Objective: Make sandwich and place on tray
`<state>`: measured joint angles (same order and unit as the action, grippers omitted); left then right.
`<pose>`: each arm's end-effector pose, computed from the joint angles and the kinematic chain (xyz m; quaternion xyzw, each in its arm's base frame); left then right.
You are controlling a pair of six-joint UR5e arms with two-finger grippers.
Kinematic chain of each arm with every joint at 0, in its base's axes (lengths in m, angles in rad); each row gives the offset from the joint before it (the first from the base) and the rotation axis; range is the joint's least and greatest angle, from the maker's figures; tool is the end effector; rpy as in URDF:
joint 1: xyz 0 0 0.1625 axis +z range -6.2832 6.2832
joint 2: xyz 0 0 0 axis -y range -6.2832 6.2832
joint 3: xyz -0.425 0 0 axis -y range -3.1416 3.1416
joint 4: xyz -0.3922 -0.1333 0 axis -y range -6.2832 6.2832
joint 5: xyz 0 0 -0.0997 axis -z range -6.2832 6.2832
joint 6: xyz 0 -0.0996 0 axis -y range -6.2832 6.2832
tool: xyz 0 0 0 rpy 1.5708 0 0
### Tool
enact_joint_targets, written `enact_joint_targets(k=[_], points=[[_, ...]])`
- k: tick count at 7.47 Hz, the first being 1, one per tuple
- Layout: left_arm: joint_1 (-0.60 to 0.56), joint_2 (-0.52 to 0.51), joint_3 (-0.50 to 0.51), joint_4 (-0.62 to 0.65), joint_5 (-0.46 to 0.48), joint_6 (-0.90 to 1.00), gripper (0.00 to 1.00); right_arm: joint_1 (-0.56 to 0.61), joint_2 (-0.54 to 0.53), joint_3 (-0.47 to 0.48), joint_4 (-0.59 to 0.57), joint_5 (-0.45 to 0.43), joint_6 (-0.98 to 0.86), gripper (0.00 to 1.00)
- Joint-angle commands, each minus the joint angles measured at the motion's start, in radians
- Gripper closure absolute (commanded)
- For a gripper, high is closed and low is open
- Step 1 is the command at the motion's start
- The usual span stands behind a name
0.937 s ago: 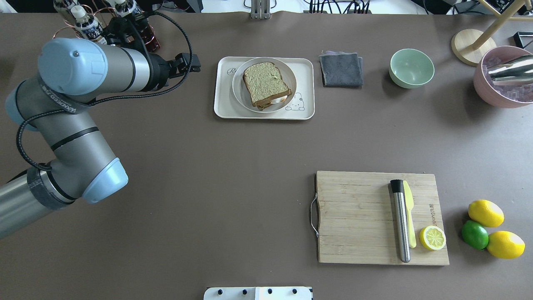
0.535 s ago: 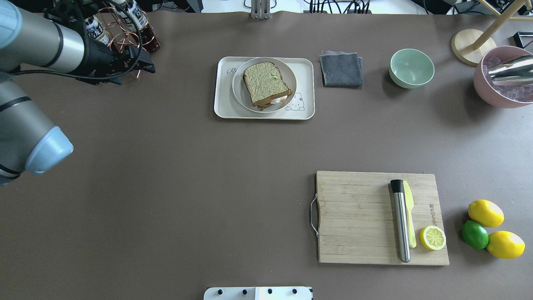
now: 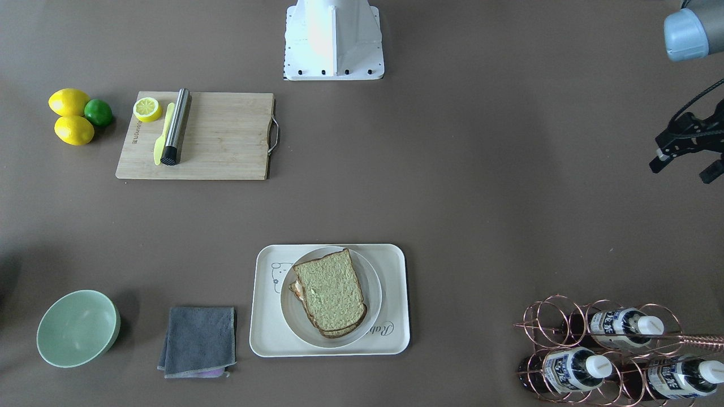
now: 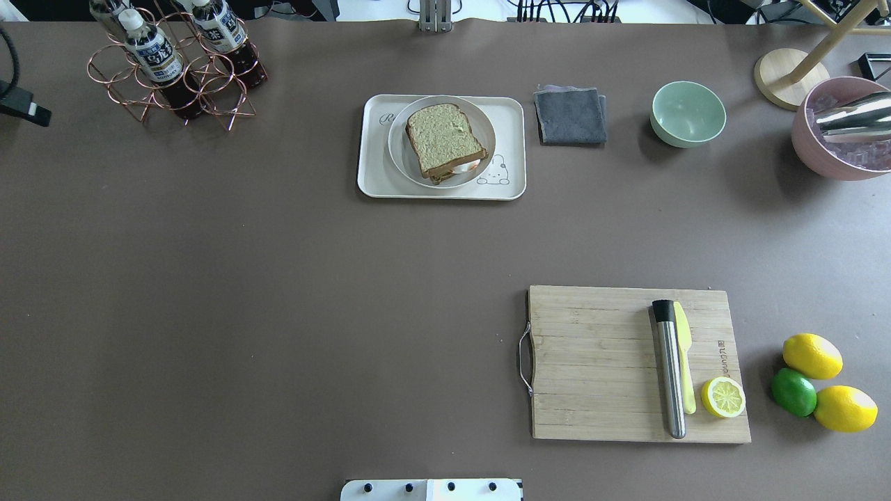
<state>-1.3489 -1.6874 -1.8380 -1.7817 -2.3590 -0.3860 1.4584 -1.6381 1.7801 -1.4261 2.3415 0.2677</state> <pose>0.0566 -0.5357 0.4401 0.1483 0.4313 0.0398 0.8891 0.0102 -0.4797 0.5714 0.0597 -0.3903 0.0176 0.9186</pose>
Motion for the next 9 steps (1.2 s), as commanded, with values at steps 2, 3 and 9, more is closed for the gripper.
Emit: enact_joint_targets(k=[2,3,9], points=[[-0.216,0.071,0.064,0.266,0.000,0.438,0.02,-0.001,-0.023,-0.007,-0.002,0.013,-0.002,0.00],[-0.237,0.090,0.100,0.266,0.004,0.508,0.02,-0.006,-0.037,-0.011,-0.004,0.012,-0.034,0.00],[-0.259,0.161,0.155,0.252,0.001,0.564,0.02,0.120,0.021,0.070,-0.443,-0.056,-0.274,0.00]])
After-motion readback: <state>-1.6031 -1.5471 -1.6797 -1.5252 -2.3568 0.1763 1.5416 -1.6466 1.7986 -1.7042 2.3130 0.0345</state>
